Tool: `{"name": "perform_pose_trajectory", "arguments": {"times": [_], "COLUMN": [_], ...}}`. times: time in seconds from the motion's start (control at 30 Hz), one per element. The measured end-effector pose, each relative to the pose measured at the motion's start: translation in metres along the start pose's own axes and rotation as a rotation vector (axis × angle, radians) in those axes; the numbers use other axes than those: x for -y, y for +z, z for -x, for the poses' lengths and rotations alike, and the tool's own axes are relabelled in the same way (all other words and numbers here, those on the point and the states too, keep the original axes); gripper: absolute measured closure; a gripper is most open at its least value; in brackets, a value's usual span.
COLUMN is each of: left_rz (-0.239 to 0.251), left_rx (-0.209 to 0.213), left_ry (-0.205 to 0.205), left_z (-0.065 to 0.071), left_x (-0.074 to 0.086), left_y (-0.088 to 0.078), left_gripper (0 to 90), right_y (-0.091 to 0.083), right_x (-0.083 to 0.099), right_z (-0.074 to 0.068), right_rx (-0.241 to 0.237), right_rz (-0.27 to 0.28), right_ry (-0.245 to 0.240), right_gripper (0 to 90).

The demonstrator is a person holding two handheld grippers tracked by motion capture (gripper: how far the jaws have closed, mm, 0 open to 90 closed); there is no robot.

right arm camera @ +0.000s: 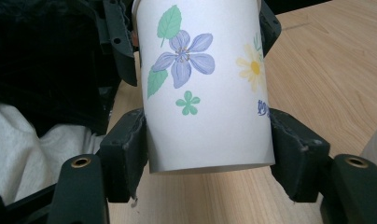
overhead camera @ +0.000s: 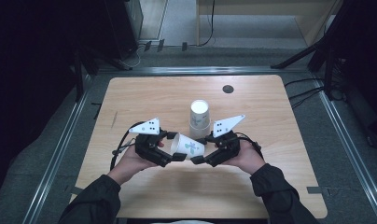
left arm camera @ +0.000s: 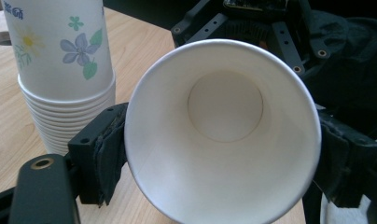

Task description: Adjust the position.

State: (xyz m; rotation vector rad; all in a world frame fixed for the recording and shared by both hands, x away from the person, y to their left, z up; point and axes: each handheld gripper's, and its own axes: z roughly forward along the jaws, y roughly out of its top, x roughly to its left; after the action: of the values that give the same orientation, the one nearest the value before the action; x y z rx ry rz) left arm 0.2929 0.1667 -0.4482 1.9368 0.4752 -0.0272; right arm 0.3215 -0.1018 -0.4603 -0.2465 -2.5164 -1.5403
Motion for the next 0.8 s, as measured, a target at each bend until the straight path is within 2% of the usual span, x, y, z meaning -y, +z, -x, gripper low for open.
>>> {"name": "perform_pose_trajectory", "arguments": {"times": [0.23, 0.43, 0.8], "left_rz": [0.021, 0.012, -0.012], "left_rx": [0.011, 0.025, 0.02], "left_ry": [-0.007, -0.022, -0.004], "left_z": [-0.0003, -0.0016, -0.0002], "left_x": [-0.0005, -0.0013, -0.0023], "left_y": [-0.0029, -0.0039, -0.0041], "left_gripper": [21.5, 24.0, 25.9], "right_y": [-0.0001, -0.0002, 0.0014], "right_x": [-0.0001, 0.0, 0.0002], "right_z": [0.0002, -0.0001, -0.0003], "right_rx": [-0.007, -0.009, -0.002], "right_rz": [0.006, 0.002, -0.02], "right_ry": [-0.003, 0.0, -0.003], "right_gripper": [34.1, 34.2, 31.5]}}
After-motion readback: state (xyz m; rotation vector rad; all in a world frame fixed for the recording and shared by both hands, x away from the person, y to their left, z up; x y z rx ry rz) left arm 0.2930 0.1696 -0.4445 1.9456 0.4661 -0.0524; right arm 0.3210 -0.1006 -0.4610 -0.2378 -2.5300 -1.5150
